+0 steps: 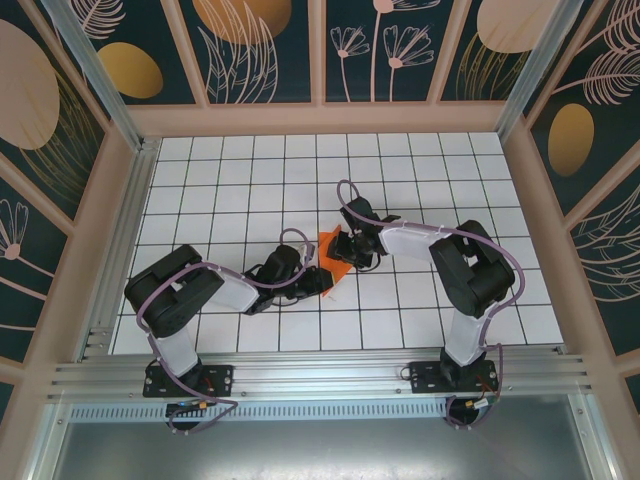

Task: Fold a paper plane with a square sheet of paper (pick it up from the middle)
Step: Fourth fold the wing at the center of the table.

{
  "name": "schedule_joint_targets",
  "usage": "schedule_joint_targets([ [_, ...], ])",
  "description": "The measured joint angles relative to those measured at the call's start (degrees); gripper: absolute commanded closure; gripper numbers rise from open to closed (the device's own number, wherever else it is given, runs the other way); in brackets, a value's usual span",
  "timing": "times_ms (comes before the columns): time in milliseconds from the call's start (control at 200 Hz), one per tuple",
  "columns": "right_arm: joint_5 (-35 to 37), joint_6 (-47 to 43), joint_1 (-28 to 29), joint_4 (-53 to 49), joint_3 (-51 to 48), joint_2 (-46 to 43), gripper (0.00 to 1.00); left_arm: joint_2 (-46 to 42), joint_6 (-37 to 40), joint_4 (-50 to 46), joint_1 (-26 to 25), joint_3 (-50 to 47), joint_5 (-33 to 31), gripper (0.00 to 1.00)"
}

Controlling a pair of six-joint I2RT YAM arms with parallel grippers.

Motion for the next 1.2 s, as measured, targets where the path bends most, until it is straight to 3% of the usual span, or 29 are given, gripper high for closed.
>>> schedule_joint_targets([
  [245, 0.1, 0.0, 0.0, -0.2, 0.1, 0.1, 0.55, -0.3, 0.7, -1.8, -0.2, 0.4, -0.9, 0.77],
  [535, 0.2, 0.0, 0.0, -0.6, 0.4, 0.4, 0.55, -1.0, 3.7, -12.5, -0.7, 4.7, -2.8, 0.83],
  [761, 0.2, 0.0, 0.0, -0.6, 0.4, 0.5, 0.56, -1.0, 4.3, -15.5, -0.8, 5.8, -3.7, 0.88],
  [1201, 0.2, 0.0, 0.0, -0.6, 0.4, 0.6, 0.56, -2.8, 3.8, -15.3, -0.9, 4.3, -2.7, 0.83],
])
